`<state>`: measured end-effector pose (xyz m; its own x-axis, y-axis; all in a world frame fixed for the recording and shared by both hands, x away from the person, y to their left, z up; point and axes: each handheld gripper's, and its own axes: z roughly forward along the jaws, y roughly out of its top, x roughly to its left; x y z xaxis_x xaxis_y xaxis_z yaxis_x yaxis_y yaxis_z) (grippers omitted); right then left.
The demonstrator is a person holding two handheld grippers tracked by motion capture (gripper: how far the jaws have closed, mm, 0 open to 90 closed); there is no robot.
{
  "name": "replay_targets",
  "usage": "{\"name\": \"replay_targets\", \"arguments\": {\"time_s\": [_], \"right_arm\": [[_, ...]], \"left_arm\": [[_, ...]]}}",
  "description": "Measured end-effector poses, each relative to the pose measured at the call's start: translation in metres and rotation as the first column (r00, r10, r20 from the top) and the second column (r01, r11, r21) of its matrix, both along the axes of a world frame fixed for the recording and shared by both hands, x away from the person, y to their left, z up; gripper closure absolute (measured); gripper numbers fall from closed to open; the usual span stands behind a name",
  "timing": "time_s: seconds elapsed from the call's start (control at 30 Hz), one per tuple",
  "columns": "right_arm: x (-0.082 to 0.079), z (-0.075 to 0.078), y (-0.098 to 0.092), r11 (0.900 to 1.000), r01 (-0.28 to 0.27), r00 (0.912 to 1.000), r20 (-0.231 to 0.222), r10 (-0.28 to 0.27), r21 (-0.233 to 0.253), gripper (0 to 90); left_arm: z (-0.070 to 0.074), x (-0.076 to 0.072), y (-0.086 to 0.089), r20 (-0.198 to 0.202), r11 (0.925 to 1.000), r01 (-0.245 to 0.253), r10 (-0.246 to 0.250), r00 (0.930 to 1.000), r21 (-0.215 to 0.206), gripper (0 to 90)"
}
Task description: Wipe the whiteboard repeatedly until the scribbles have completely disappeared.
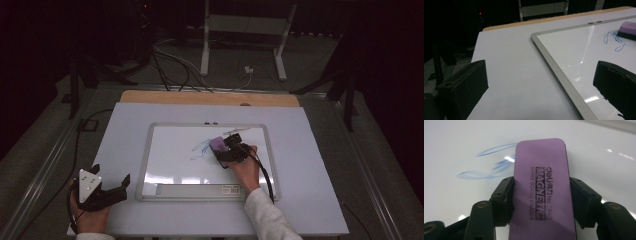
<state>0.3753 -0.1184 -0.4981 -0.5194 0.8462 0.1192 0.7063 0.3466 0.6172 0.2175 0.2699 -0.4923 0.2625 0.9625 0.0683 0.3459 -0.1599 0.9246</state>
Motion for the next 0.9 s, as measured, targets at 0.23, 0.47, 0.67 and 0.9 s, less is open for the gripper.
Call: {"name": "replay_targets", "arguments": {"time_s": [0.23, 0.47, 0.67, 0.9], "right_arm": [[-0.014, 0.002, 0.023, 0.986, -0.169, 0.9854, -0.024, 0.169, -0.013, 41.3], [0.001, 0.002, 0.005, 0.999, 0.022, 0.9998, -0.003, -0.022, -0.03, 41.3], [-0.02, 0.002, 0.033, 0.985, -0.17, 0.9855, -0.01, 0.169, -0.013, 41.4], [-0.011, 0.003, 0.022, 0.995, -0.082, 0.9966, 0.006, 0.083, -0.06, 41.5]], "left_arm": [[0.0, -0.001, 0.001, 0.001, 1.0, -0.004, 0.004, 1.0, -0.004, 0.5], [0.0, -0.001, 0.002, 0.0, 1.0, -0.004, 0.004, 1.0, -0.005, 0.5], [0.0, 0.0, 0.0, 0.0, 1.0, 0.001, -0.001, 1.0, 0.001, 0.5], [0.0, -0.001, 0.002, 0.0, 0.9999, -0.008, 0.008, 1.0, -0.009, 0.5]]}}
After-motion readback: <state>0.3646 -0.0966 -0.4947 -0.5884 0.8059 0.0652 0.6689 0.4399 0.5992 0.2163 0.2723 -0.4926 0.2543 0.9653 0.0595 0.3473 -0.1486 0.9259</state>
